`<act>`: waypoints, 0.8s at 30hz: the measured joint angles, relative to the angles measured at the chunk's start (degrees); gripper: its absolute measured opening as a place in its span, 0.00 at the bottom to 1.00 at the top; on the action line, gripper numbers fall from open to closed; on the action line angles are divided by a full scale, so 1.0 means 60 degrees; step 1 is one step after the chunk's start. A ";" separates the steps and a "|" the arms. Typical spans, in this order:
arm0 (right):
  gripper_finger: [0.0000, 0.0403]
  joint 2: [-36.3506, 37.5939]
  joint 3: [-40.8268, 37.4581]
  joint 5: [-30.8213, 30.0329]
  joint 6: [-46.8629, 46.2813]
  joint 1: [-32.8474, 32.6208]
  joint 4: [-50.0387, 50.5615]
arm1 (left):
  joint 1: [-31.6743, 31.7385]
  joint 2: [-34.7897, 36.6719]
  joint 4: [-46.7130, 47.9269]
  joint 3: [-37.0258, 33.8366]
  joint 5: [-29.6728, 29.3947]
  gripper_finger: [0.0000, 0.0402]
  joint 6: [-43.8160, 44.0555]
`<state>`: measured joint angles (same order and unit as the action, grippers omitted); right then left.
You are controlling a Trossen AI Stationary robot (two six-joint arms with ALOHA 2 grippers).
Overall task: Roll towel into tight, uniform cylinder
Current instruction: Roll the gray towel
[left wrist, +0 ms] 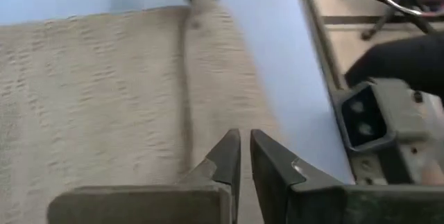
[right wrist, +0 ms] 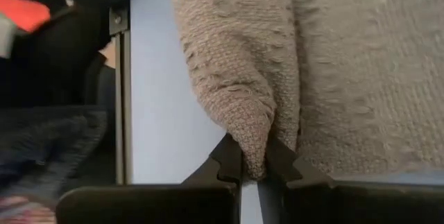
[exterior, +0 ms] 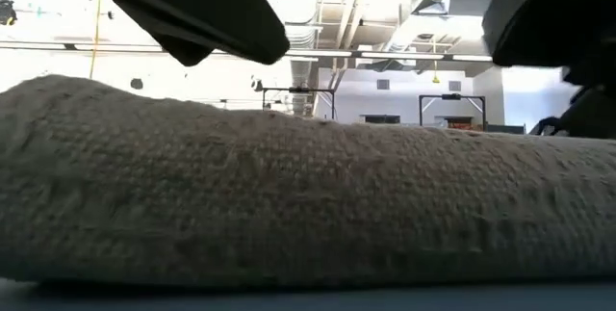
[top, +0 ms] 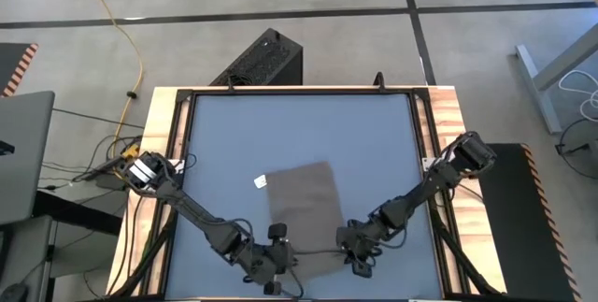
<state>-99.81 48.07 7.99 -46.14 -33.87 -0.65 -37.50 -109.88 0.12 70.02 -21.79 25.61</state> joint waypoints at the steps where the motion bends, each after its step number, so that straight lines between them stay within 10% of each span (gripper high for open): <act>1: 0.10 0.0003 0.0000 0.0103 -0.0099 0.0140 0.0064 | -0.0078 -0.0001 -0.0045 0.0000 0.0045 0.07 -0.0099; 15: 0.10 0.0022 0.0000 0.0115 -0.0203 0.0536 0.0184 | -0.0840 -0.0083 0.0332 0.0011 -0.0675 0.46 -0.1229; 24: 0.10 0.0025 0.0000 0.0118 -0.0455 0.0543 0.0166 | -0.0668 -0.0567 0.0703 0.0022 -0.0593 0.54 -0.0292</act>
<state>-99.66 48.07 8.69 -48.87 -30.61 0.34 -41.51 -113.28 4.34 70.15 -25.34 23.86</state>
